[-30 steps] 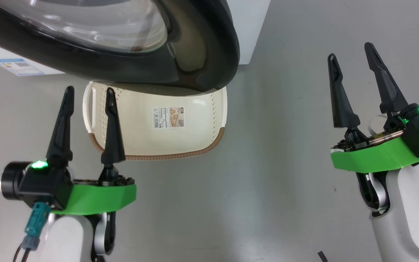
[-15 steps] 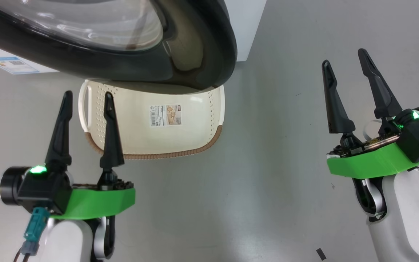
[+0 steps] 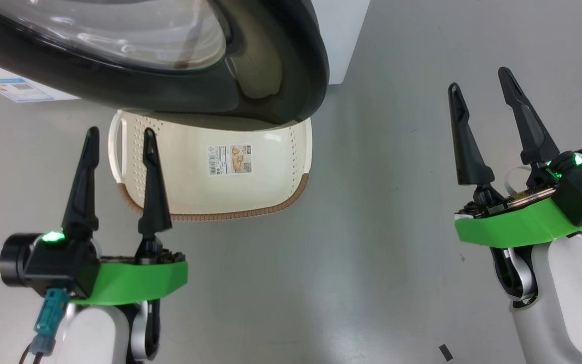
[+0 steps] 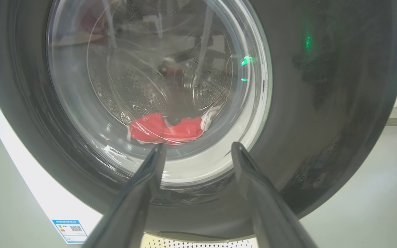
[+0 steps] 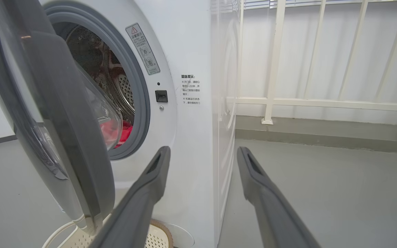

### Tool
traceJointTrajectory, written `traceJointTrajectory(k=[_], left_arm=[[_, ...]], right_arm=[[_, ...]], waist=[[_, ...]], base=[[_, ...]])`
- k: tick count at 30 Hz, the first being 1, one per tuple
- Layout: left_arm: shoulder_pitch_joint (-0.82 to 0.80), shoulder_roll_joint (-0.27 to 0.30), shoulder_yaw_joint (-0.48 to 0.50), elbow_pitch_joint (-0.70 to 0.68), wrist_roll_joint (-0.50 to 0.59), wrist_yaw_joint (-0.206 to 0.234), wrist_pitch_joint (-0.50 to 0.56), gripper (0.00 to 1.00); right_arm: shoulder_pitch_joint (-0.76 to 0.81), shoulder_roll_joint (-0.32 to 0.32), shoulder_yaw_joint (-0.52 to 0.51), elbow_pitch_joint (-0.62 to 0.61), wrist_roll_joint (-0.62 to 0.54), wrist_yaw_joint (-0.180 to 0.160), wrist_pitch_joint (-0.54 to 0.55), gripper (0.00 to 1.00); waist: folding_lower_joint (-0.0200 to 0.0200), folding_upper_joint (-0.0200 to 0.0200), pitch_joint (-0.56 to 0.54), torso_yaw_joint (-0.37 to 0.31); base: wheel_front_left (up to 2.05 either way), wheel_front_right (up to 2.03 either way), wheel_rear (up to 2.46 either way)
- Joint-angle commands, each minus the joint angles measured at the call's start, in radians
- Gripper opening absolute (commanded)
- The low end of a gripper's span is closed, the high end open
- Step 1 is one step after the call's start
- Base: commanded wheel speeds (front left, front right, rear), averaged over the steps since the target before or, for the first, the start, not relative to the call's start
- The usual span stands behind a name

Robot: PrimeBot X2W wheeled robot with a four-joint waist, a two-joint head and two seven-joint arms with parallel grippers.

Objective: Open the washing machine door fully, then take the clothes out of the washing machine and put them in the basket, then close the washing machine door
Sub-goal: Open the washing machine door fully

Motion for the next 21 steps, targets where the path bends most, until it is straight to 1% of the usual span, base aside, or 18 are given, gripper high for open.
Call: traceJointTrajectory(k=[1,4,5,6,7,9,10,16,21], left_arm=[[0.021,0.016,0.032,-0.029,0.003,0.006,-0.005,1.00],[0.022,0.016,0.032,-0.028,0.004,0.006,-0.005,1.00],[0.021,0.016,0.032,-0.028,0.004,0.006,-0.005,1.00],[0.021,0.016,0.032,-0.028,0.004,0.006,-0.005,1.00],[0.021,0.016,0.031,-0.029,0.004,0.006,-0.005,1.00],[0.020,0.016,0.030,-0.030,0.004,0.007,-0.005,1.00],[0.020,0.016,0.028,-0.031,0.004,0.008,-0.005,1.00],[0.022,0.016,0.022,-0.036,0.004,0.010,-0.005,1.00],[0.026,0.016,0.024,-0.044,0.006,0.010,-0.005,1.00]], right_arm=[[0.009,0.007,0.016,-0.029,0.010,0.005,-0.005,1.00],[0.006,0.007,0.021,-0.028,0.003,0.005,-0.005,1.00],[0.006,0.007,0.022,-0.027,0.000,0.005,-0.005,0.73],[0.002,0.007,0.021,-0.031,0.002,0.005,-0.005,0.30],[0.001,0.007,0.025,-0.029,0.011,0.005,-0.005,0.00],[-0.006,0.007,0.037,-0.020,0.061,0.005,-0.005,0.00],[-0.013,0.007,0.041,-0.012,0.108,0.005,-0.005,0.00],[-0.099,0.007,0.096,0.067,0.488,0.005,-0.005,0.00],[-0.208,0.007,0.191,0.118,0.734,0.005,0.006,0.00]], waist=[[0.0000,0.0000,0.001,-0.001],[0.0000,0.0000,0.003,-0.001],[0.0000,0.0000,0.003,-0.001],[0.0000,0.0000,0.004,0.000],[0.0000,0.0000,0.004,0.001],[0.0000,0.0000,0.003,0.002],[0.0000,0.0000,0.003,0.003],[0.0000,0.0000,0.002,0.012],[0.0000,0.0000,0.011,0.021]], base=[[0.00,0.00,0.00],[0.00,0.00,0.00],[0.00,0.00,0.00],[0.00,0.00,0.00],[0.00,0.00,0.00],[0.00,0.00,0.00],[0.00,0.00,0.00],[0.00,0.00,0.00],[0.00,0.00,0.00]])
